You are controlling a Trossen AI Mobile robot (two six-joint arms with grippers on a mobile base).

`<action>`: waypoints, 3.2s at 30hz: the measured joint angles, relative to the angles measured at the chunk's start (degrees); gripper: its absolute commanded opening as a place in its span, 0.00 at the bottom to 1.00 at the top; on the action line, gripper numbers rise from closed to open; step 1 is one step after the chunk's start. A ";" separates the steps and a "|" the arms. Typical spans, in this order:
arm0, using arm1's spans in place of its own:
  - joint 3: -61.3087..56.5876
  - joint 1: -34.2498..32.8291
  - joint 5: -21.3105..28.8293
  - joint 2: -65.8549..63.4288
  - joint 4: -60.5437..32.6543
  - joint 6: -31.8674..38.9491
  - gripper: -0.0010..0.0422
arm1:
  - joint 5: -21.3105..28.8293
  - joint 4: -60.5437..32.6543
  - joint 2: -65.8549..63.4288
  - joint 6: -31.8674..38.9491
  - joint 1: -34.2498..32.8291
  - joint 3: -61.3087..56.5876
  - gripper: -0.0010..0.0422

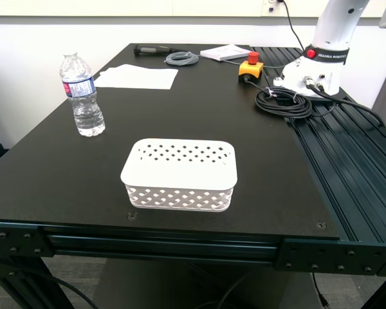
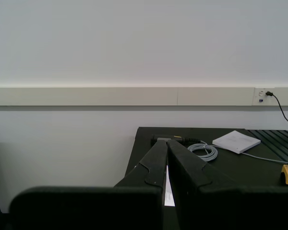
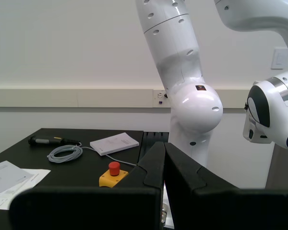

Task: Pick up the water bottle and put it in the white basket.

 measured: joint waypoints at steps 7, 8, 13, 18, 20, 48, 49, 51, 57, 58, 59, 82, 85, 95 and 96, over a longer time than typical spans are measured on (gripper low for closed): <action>0.00 0.00 0.00 0.00 0.00 0.00 0.02 | 0.00 0.00 0.00 -0.02 0.00 0.00 0.02; 0.00 0.02 0.00 0.00 0.00 0.00 0.02 | 0.00 0.00 0.00 0.00 0.00 0.00 0.02; 0.00 0.04 0.00 0.00 0.00 0.00 0.02 | 0.00 0.00 0.00 -0.02 0.00 0.00 0.02; 0.00 0.04 0.00 0.00 0.00 0.00 0.02 | 0.00 0.00 0.00 -0.02 0.00 0.00 0.02; 0.00 0.04 0.00 0.00 0.00 0.02 0.02 | 0.00 0.00 0.00 -0.02 0.00 0.00 0.02; 0.00 0.07 0.00 0.00 0.00 0.00 0.02 | 0.39 -75.08 39.10 2.19 -0.02 58.10 0.02; 0.00 0.09 0.00 0.00 -0.02 0.00 0.02 | 0.39 -80.96 42.64 2.27 -0.04 63.06 0.02; 0.00 0.04 0.00 0.00 -0.02 0.00 0.02 | 0.39 -91.23 48.59 2.36 -0.04 71.87 0.02; 0.00 0.02 0.00 0.00 -0.04 0.00 0.02 | 2.80 -114.95 62.88 2.45 -0.33 95.54 0.02; 0.00 0.07 0.00 0.00 -0.02 0.00 0.02 | 2.99 -117.24 64.37 2.43 -0.46 98.47 0.02; 0.00 0.09 0.00 0.00 -0.04 0.00 0.02 | 3.02 -118.03 65.46 2.38 -0.63 100.56 0.02; 0.00 0.02 0.00 0.00 -0.04 0.02 0.02 | 6.10 -121.04 67.19 5.18 -2.23 93.42 0.27; 0.00 0.02 -0.02 0.00 -0.04 0.00 0.02 | 5.97 -121.00 67.17 5.20 -2.23 91.93 0.46; 0.00 0.04 0.00 0.00 -0.04 0.00 0.02 | 4.81 -115.91 67.17 5.35 -2.29 91.80 0.62; 0.00 0.02 0.00 0.00 -0.04 0.00 0.02 | 4.92 -115.27 67.17 5.35 -2.29 91.80 0.59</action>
